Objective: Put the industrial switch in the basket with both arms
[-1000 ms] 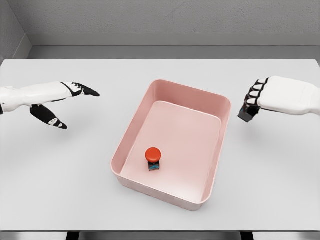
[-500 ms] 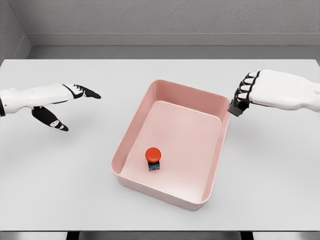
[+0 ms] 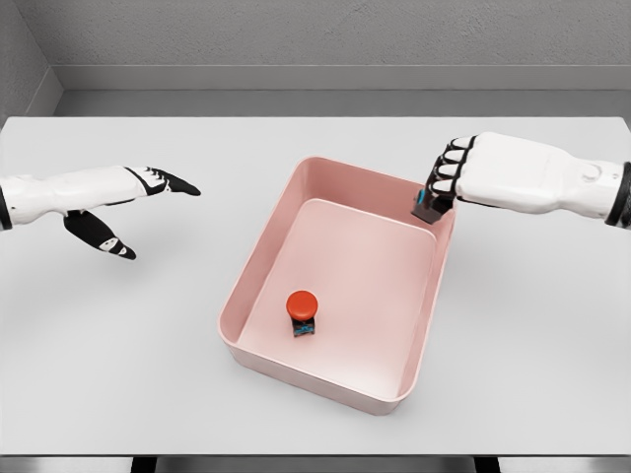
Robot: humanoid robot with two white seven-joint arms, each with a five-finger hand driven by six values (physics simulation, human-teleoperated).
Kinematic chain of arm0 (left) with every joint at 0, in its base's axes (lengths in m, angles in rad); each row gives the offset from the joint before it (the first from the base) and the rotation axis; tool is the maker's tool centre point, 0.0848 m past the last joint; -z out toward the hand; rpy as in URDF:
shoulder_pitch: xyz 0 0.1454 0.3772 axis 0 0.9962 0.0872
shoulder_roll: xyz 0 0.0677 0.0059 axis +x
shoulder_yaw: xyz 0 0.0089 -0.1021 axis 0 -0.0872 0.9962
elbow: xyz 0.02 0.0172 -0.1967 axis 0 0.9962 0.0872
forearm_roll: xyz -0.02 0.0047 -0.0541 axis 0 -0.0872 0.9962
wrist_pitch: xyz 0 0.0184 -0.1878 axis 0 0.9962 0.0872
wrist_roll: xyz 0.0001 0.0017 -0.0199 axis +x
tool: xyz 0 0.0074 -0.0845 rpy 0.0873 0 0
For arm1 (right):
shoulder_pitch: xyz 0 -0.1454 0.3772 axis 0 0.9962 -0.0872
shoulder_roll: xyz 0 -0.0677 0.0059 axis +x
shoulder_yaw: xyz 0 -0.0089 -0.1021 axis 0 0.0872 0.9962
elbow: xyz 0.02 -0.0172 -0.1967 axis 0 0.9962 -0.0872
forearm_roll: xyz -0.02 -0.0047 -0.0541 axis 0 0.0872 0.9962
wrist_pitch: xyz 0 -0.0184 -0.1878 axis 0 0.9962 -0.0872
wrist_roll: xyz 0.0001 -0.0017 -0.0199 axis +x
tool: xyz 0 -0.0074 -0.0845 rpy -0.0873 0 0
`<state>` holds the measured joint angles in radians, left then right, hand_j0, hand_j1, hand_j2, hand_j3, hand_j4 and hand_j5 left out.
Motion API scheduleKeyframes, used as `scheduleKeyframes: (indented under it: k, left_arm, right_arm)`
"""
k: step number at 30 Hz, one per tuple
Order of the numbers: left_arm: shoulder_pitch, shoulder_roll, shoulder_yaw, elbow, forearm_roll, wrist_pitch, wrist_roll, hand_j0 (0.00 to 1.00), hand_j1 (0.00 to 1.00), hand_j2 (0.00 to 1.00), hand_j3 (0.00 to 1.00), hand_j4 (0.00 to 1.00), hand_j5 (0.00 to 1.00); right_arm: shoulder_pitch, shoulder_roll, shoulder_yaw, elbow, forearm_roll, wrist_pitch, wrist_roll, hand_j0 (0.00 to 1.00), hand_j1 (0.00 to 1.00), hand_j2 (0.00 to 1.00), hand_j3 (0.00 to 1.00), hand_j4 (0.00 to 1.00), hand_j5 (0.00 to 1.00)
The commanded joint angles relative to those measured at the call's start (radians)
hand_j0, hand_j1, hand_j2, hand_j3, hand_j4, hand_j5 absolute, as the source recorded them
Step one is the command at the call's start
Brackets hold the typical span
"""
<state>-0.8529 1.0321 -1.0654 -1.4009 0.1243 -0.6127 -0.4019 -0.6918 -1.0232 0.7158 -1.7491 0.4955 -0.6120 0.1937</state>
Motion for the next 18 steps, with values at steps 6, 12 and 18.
scheduleKeyframes:
  k: [6,12,18]
  left_arm:
    - [0.006,-0.001,0.001,-0.001,0.006,0.002,-0.002,1.00,1.00,1.00,1.00,1.00,1.00]
    - [0.008,-0.001,0.001,0.000,0.006,0.002,-0.002,1.00,1.00,1.00,1.00,1.00,1.00]
    - [0.008,-0.003,0.001,-0.001,0.006,0.002,-0.002,1.00,1.00,1.00,1.00,1.00,1.00]
  right_arm:
    - [-0.015,0.058,0.001,-0.003,-0.006,0.001,0.000,0.55,0.55,0.55,0.55,0.55,0.55]
    - [-0.017,0.121,0.002,-0.006,-0.006,0.001,0.000,0.58,0.58,0.58,0.58,0.58,0.58]
    - [-0.015,0.143,0.001,-0.007,-0.006,0.001,0.000,1.00,1.00,1.00,1.00,1.00,1.00]
